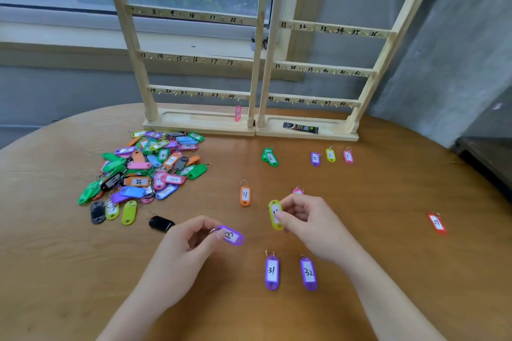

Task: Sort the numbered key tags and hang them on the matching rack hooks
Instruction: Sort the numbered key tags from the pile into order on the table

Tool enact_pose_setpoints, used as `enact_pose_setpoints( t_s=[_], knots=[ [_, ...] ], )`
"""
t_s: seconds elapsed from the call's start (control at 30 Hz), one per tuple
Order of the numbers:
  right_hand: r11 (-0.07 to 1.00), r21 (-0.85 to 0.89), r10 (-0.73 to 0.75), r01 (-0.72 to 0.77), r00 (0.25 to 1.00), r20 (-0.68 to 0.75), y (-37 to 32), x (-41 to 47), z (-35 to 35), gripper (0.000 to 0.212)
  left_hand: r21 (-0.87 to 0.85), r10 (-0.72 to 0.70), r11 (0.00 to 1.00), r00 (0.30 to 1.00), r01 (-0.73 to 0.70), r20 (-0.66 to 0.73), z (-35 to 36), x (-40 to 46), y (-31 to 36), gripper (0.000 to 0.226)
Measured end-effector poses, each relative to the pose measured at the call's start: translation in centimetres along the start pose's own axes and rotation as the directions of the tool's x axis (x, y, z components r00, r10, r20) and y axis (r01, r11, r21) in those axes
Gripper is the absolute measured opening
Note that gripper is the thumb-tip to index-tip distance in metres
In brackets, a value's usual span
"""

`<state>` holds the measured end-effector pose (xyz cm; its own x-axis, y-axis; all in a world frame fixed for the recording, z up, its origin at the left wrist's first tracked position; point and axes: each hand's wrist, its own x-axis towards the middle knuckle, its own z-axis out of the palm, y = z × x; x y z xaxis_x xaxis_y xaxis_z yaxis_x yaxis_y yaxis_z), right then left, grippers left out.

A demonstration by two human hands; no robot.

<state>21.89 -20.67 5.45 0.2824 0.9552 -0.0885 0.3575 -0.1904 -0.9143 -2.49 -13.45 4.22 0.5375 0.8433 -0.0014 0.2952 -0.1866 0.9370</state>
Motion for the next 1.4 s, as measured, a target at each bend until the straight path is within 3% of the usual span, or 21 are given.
enact_pose_setpoints(
  t_s=[0.2,0.4,0.63,0.93,1.17,1.4],
  knots=[
    [0.997,0.047,0.061,-0.057,0.994,-0.096,2.0,-1.1,-3.3,0.010,-0.024,0.035,0.999,0.998,-0.034,0.058,3.5,3.1,1.9,0.016],
    [0.994,0.028,0.111,-0.107,0.966,-0.233,4.2,-1.1,-7.0,0.014,0.090,0.085,0.992,0.996,-0.088,0.042,8.0,7.3,3.4,0.012],
    [0.968,-0.193,0.067,-0.160,0.907,-0.415,6.7,0.2,-7.6,0.016,0.317,0.138,0.934,0.985,-0.165,0.105,11.6,11.0,3.4,0.026],
    [0.918,-0.341,0.056,-0.203,0.917,-0.396,6.7,2.4,-7.3,0.016,0.460,0.118,0.872,0.984,-0.167,0.135,12.0,13.9,3.4,0.019],
    [0.876,-0.454,-0.073,-0.163,0.885,-0.460,7.5,2.5,-6.3,0.017,0.467,0.121,0.868,0.984,-0.169,0.130,12.8,14.6,3.1,0.012],
    [0.871,-0.458,-0.074,-0.176,0.875,-0.478,7.9,2.8,-6.2,0.018,0.464,0.149,0.866,0.983,-0.183,0.110,12.7,14.2,2.7,0.012]
  ],
)
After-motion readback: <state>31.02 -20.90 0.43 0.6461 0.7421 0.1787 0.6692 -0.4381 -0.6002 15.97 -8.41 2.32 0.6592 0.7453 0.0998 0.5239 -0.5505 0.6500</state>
